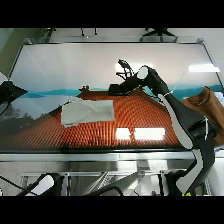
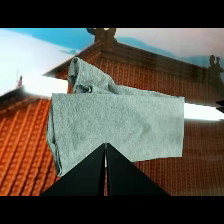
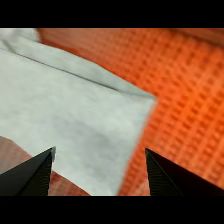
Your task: Fold the shirts.
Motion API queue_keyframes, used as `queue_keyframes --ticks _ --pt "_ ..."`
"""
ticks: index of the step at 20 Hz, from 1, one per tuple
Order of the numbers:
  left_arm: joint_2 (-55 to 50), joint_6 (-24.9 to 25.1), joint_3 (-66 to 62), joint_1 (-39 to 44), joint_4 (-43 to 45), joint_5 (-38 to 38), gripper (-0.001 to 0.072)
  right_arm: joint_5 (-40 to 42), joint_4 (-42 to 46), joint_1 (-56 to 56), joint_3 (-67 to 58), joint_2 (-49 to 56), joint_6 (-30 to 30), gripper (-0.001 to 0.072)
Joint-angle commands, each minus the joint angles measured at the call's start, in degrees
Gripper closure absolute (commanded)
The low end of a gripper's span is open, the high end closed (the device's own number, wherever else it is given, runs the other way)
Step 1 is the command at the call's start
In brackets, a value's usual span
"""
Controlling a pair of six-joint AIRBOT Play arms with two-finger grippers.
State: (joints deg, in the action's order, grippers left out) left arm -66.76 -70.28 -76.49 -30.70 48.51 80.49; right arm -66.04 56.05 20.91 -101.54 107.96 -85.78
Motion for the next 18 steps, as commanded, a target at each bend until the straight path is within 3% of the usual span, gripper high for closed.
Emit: queue_keyframes --ticks 1,9,10,11,12,14,18 --pt "-0.28 0.87 0.04 0.07 -0.50 0.15 0.0699 -4.28 3.93 -0.94 1.51 3.21 -4.26 0.0070" --pt "-0.28 1.88 0.04 0.07 -0.50 0.52 0.0698 -0.22 -7.93 4.61 1.49 10.75 0.55 0.0072" --pt "-0.28 1.88 0.04 0.07 -0.50 0.52 0.0698 0.24 -8.09 5.07 1.29 10.73 0.59 0.0127" --pt "-0.28 1.88 0.04 0.07 -0.52 0.52 0.0698 0.17 -9.07 5.25 0.90 10.73 2.16 0.0321" --pt "-0.28 1.88 0.04 0.07 -0.50 0.52 0.0699 0.02 -10.60 5.25 0.39 10.54 3.87 0.0575" --pt "-0.28 1.88 0.04 0.07 -0.50 0.55 0.0698 -0.20 -10.62 4.92 -0.83 8.68 3.98 0.0694" --pt "-0.28 1.88 0.04 0.07 -0.50 0.59 0.0698 -1.51 0.79 0.83 -4.70 -1.05 -0.76 0.0696"
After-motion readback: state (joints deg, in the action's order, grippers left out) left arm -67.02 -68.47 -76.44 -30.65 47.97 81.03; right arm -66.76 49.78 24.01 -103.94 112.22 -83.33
